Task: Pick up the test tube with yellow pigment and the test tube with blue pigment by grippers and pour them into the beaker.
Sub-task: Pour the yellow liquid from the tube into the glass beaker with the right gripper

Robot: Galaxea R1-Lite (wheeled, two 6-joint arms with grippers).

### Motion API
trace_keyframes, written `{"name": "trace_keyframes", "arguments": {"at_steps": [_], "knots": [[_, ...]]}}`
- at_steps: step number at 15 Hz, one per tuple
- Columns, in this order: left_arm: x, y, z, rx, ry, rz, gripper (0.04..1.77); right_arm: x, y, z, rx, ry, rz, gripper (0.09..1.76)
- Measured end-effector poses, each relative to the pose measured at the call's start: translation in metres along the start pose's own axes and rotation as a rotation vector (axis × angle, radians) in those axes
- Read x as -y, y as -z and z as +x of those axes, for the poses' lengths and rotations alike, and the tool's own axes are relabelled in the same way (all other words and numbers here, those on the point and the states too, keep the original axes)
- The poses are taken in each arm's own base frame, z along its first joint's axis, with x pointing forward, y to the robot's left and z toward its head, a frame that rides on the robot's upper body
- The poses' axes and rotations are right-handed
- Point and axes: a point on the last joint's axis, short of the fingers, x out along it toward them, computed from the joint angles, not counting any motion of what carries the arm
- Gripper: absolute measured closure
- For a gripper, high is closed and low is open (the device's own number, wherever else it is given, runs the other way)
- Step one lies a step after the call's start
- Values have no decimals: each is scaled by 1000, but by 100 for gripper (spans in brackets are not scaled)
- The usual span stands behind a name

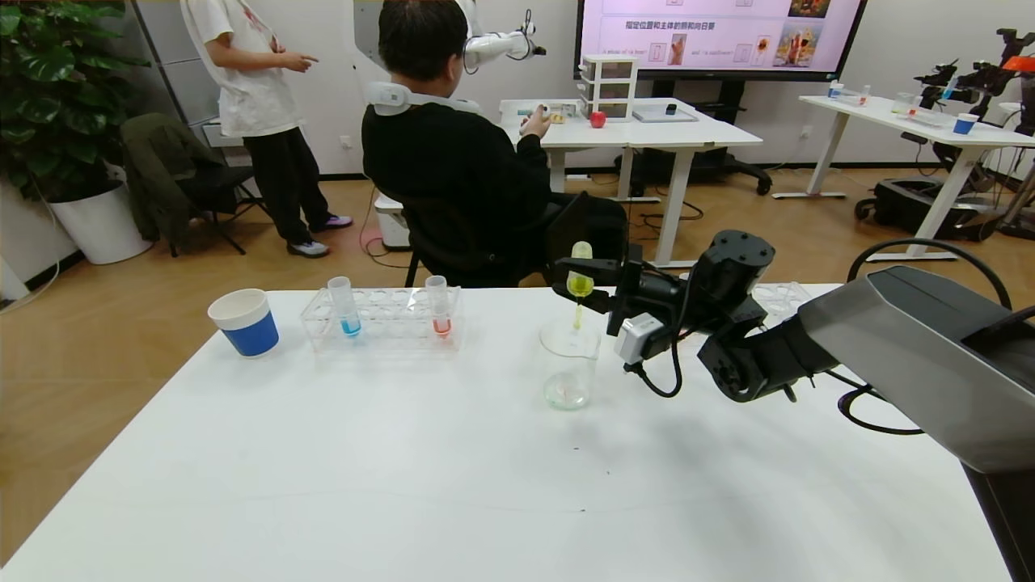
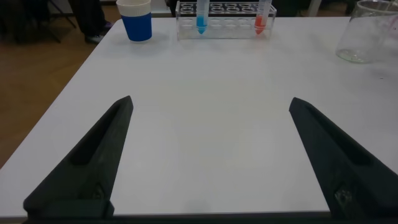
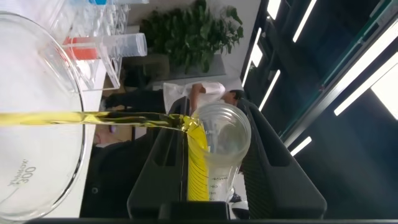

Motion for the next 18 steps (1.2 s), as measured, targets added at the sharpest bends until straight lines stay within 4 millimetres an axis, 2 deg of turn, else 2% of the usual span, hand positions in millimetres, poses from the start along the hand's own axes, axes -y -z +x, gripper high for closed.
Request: {"name": "trace_keyframes", "arguments": {"at_steps": [9, 18], "knots": [[0, 0, 0, 0, 0, 0, 6, 3, 9, 2, 0, 22, -69, 134], [0, 0, 0, 0, 0, 0, 6, 25, 8, 16, 57, 72, -181, 134]]}}
